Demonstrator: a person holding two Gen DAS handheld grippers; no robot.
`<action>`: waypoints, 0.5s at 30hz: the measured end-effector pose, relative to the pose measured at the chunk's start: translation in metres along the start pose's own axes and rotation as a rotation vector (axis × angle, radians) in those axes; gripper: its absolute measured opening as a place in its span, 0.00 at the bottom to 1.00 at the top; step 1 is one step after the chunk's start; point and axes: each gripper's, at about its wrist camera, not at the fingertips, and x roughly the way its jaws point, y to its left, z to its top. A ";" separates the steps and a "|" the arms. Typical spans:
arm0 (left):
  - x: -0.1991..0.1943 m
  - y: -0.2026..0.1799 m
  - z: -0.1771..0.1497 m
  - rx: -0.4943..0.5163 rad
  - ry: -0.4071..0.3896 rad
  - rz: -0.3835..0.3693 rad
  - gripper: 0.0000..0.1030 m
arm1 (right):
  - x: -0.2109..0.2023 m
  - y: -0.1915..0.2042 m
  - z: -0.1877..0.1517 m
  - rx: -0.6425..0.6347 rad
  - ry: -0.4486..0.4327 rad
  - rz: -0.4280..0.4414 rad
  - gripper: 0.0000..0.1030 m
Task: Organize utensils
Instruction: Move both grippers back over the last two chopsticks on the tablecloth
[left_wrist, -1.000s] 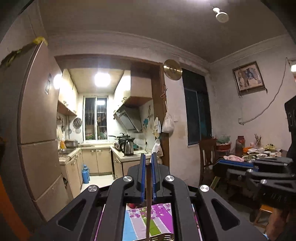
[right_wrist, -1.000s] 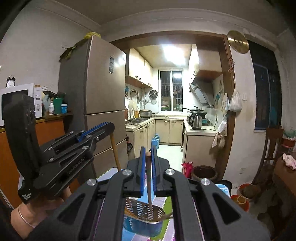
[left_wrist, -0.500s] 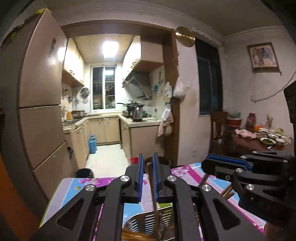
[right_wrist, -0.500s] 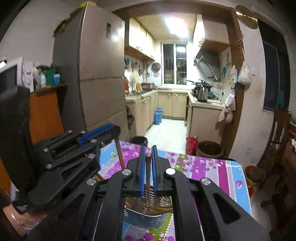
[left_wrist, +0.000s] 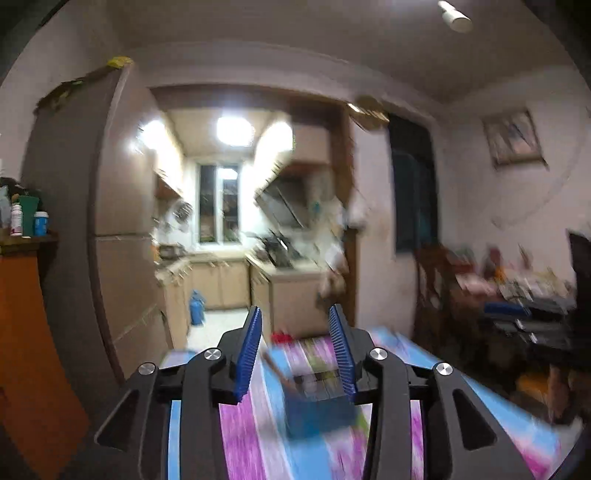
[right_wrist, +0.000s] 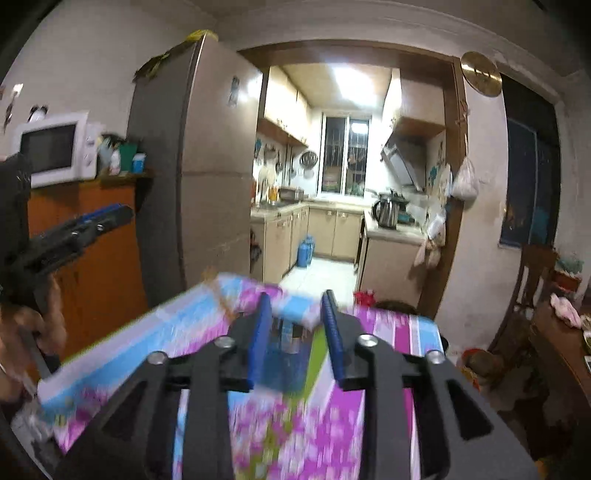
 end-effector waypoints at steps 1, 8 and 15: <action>-0.017 -0.011 -0.022 0.023 0.026 -0.016 0.38 | -0.005 0.009 -0.015 -0.002 0.015 -0.008 0.27; -0.092 -0.078 -0.167 0.054 0.279 -0.127 0.29 | -0.032 0.090 -0.158 0.007 0.189 0.000 0.27; -0.111 -0.120 -0.234 0.126 0.361 -0.099 0.29 | -0.046 0.109 -0.204 0.075 0.206 0.006 0.27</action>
